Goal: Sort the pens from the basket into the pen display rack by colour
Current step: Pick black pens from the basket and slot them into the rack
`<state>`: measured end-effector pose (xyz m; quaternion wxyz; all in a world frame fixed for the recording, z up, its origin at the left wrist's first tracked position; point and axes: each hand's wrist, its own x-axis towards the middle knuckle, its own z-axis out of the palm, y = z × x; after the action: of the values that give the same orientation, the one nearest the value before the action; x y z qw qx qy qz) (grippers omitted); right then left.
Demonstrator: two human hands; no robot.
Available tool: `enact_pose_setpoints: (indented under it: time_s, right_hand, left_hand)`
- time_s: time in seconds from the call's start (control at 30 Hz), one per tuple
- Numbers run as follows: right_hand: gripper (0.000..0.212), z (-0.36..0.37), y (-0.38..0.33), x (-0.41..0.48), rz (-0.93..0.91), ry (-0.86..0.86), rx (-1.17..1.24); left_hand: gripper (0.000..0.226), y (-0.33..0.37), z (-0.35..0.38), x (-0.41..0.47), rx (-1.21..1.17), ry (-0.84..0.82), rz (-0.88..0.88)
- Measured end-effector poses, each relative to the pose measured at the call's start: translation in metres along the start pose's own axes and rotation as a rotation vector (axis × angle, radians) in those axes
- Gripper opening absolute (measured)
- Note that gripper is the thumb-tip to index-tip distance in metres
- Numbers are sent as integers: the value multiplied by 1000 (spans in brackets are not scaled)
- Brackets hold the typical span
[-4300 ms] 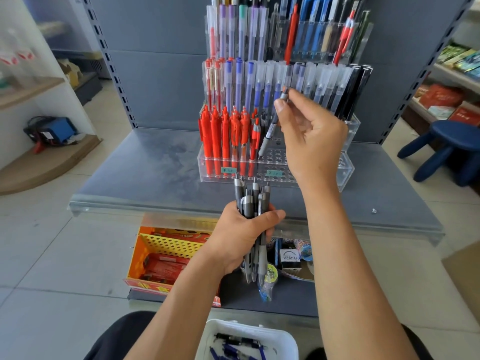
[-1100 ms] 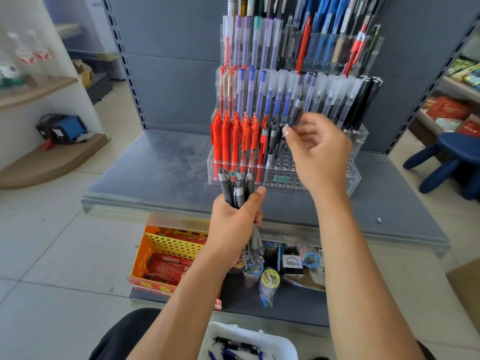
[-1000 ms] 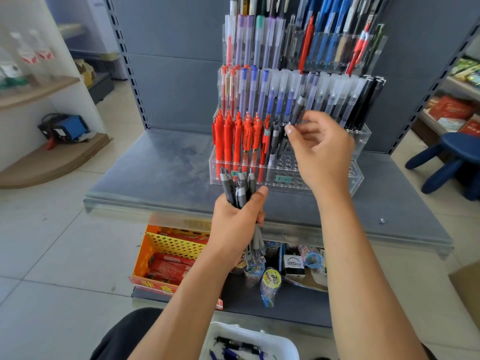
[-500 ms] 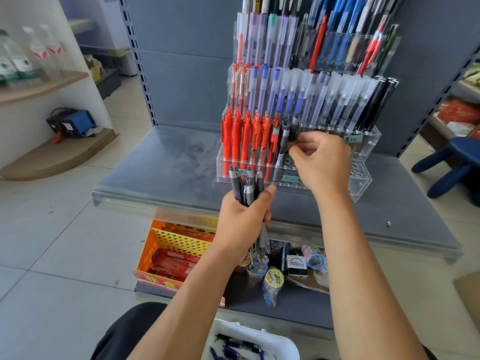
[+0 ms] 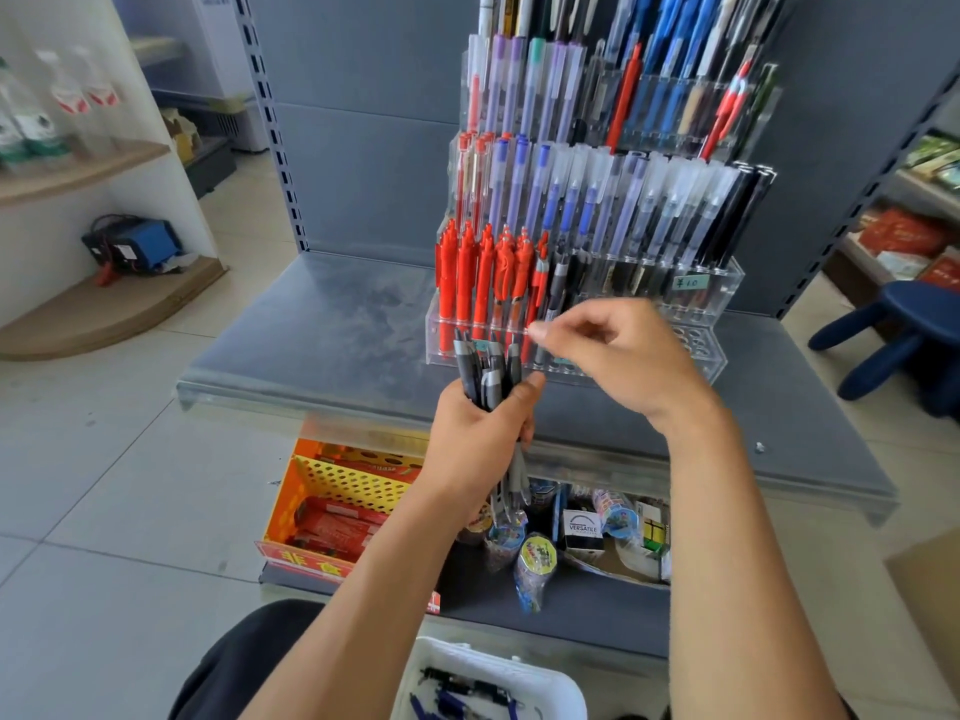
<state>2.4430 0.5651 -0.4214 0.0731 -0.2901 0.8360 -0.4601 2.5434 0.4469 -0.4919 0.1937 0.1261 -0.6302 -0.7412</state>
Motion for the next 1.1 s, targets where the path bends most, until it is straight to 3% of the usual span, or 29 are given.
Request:
enact_pose_setpoints:
  time_s: [0.1,0.33,0.63,0.83,0.97,1.1]
  right_hand:
    - [21,2,-4,-5,-5,-215,-25]
    - [10,10,2,-6,-12,-159,78]
    - [13,13,3,-4,9,7,270]
    - [20,9,4,-4,-8,-153,246]
    - [27,10,-1,-1,-21,-25,368]
    - [39,6,-2,6,-77,181,343]
  left_hand:
    - [20,-1,0,-1,4,2,9]
    - [18,1,0,-4,16,-20,20]
    - [38,3,3,-5,-28,-28,23]
    - [26,5,5,-5,-31,-30,-17]
    - [29,5,5,-3,-41,-29,-15]
    - [31,2,5,-2,-23,-23,-23]
